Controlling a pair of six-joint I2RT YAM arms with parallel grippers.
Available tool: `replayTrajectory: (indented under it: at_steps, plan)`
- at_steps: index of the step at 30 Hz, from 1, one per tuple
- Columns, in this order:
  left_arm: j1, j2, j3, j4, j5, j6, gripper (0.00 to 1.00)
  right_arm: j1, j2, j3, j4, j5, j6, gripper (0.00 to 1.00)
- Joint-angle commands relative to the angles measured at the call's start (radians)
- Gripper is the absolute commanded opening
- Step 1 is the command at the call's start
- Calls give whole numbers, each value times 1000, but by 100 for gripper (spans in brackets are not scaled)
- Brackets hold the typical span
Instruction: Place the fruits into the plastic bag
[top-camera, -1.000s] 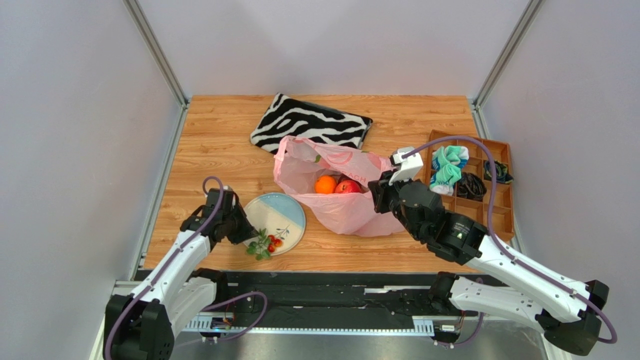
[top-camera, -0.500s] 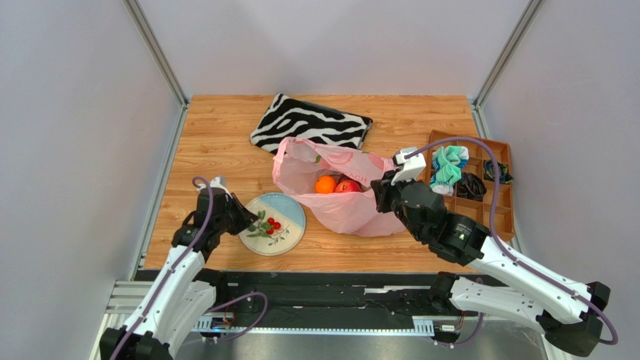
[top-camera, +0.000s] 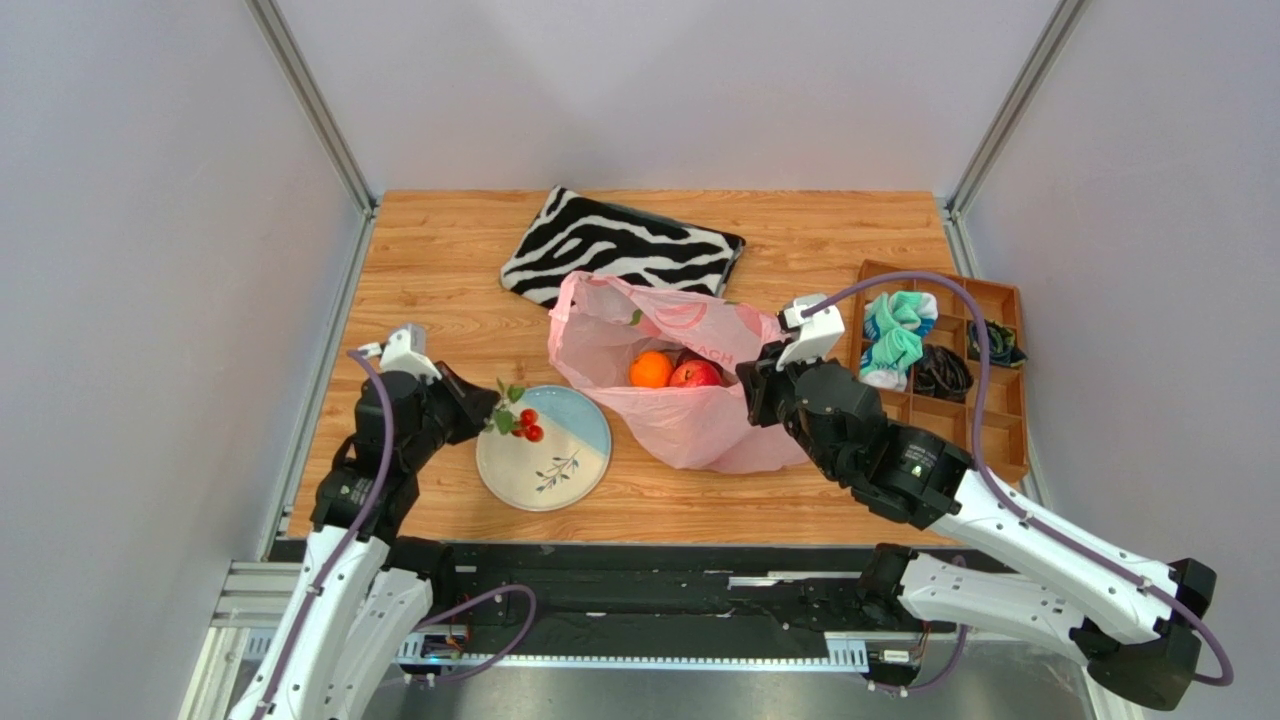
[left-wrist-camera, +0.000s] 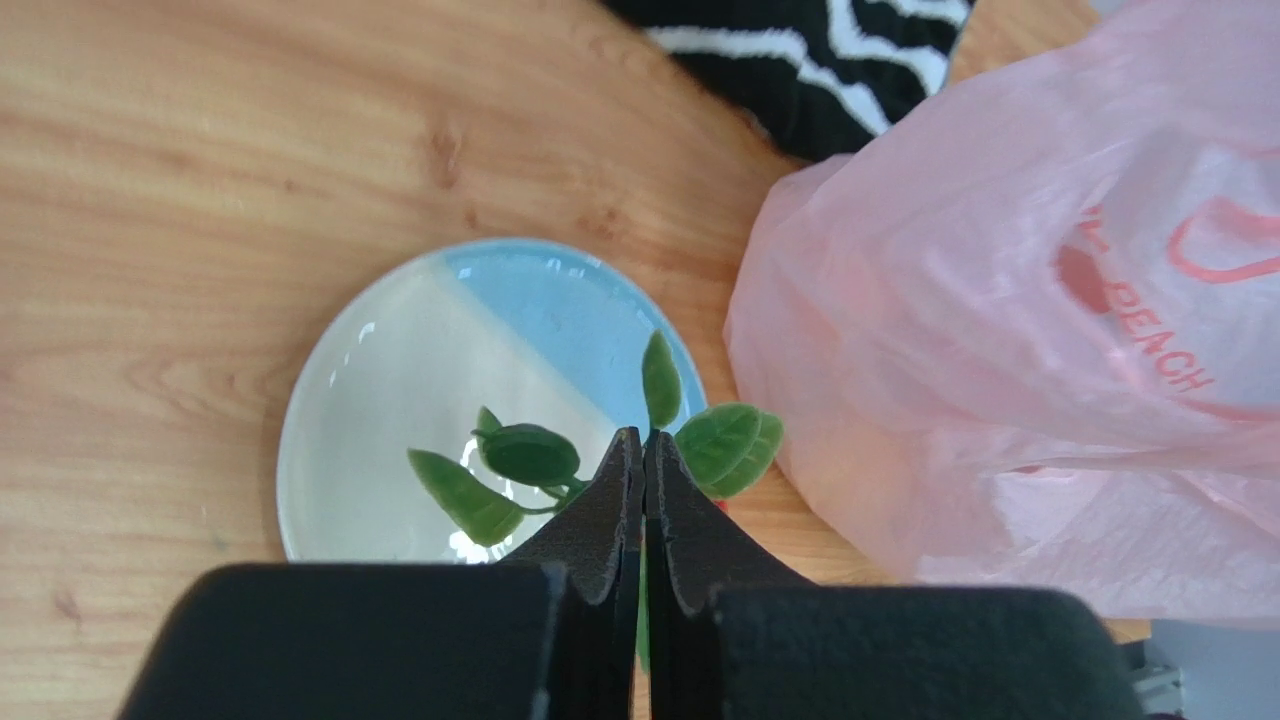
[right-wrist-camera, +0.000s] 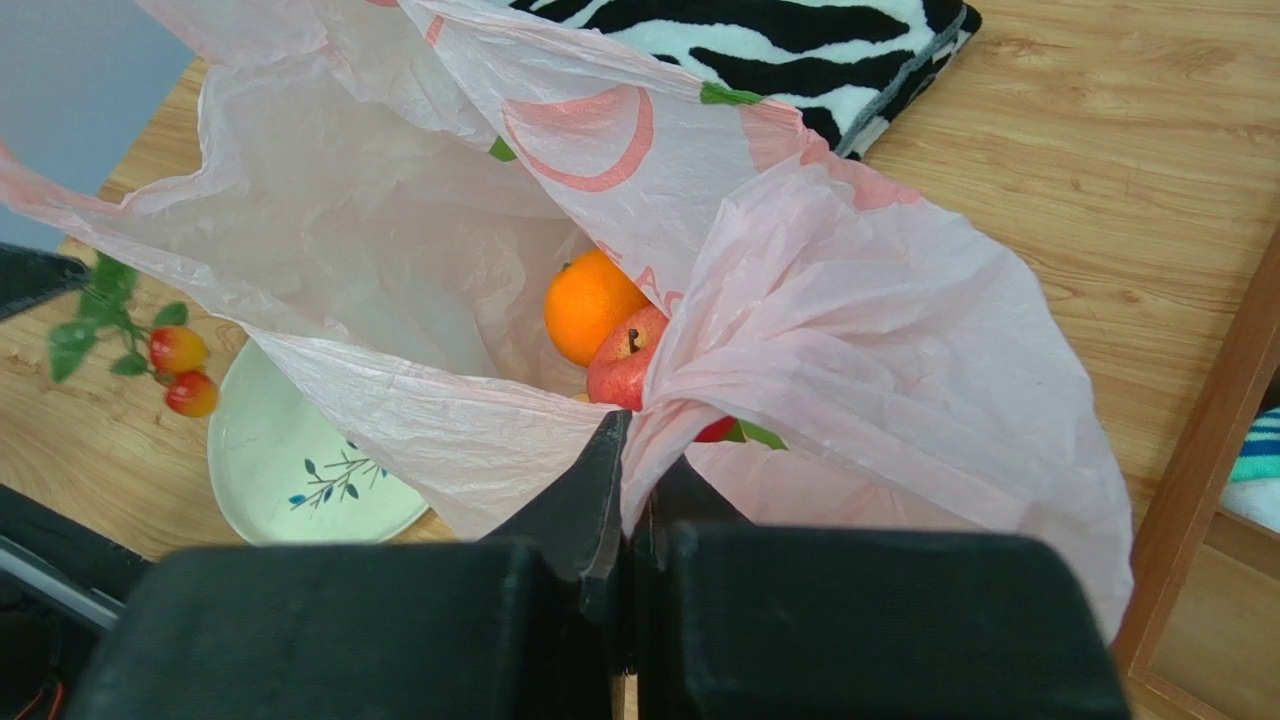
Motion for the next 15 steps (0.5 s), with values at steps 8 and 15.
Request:
replayTrajectory:
  at_steps: [8, 15]
  plan:
    - [-1, 82, 403, 96, -12, 265, 0, 2, -16, 33, 24, -3, 11, 0]
    - [-67, 198, 587, 273, 131, 323, 0, 1, -20, 33, 18, 7, 8, 0]
